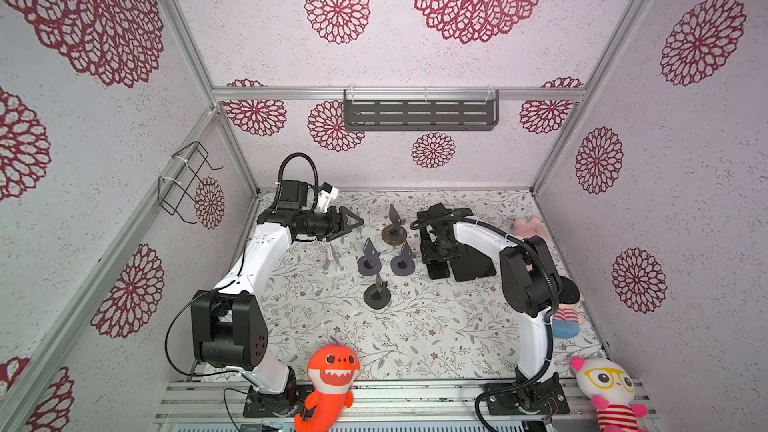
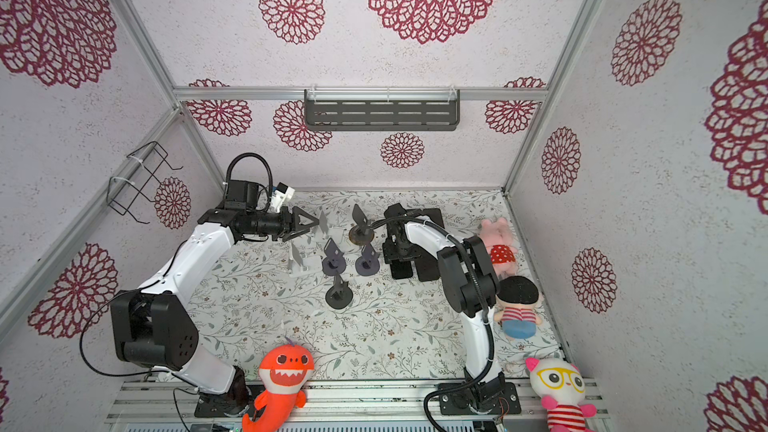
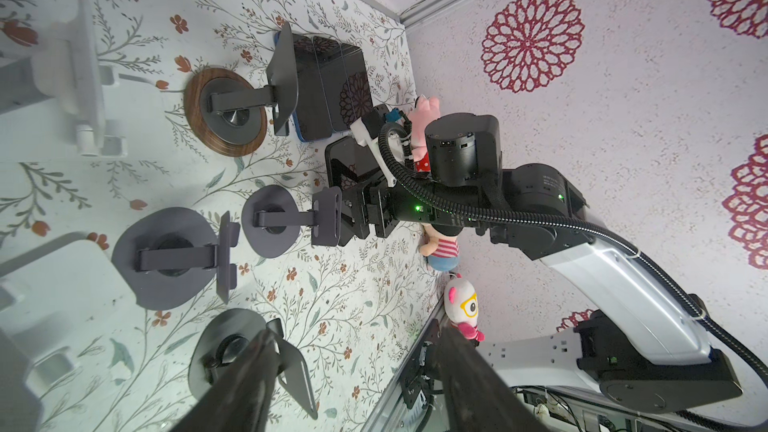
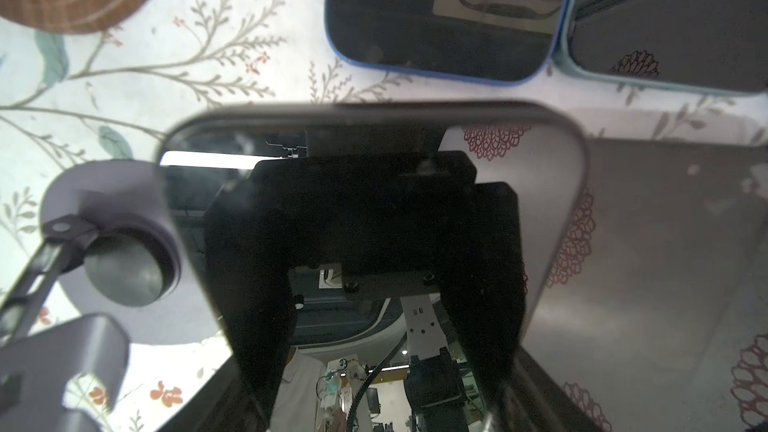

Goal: Remove the phone from the phone stand
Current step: 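Lower the held phone flat beside the other phones with the right gripper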

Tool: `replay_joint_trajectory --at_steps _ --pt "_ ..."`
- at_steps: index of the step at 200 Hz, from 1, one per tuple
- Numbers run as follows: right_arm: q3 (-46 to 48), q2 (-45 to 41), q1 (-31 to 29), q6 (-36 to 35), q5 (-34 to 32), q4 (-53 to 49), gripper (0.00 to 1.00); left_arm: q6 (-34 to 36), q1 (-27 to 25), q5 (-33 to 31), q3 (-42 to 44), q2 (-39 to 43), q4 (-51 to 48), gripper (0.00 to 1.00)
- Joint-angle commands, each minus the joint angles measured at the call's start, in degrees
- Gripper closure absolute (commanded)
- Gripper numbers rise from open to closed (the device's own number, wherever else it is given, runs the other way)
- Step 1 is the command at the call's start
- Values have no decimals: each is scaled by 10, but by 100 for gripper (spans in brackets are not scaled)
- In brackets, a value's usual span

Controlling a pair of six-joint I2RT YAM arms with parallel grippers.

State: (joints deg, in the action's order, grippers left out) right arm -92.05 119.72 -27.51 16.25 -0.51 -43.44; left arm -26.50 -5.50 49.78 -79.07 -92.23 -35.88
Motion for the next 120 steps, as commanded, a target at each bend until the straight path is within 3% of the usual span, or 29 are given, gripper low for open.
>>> replay_joint_trajectory --at_steps 1,47,83,120 --pt "-23 0 5 19 6 -10 42 1 5 1 2 20 8 34" --pt "-27 14 5 34 -19 -16 38 0 6 2 2 19 8 34" --pt "-30 21 5 40 -23 -16 27 -1 8 2 3 20 8 34" --pt "-31 21 6 42 -31 -16 22 -3 10 8 3 20 11 34"
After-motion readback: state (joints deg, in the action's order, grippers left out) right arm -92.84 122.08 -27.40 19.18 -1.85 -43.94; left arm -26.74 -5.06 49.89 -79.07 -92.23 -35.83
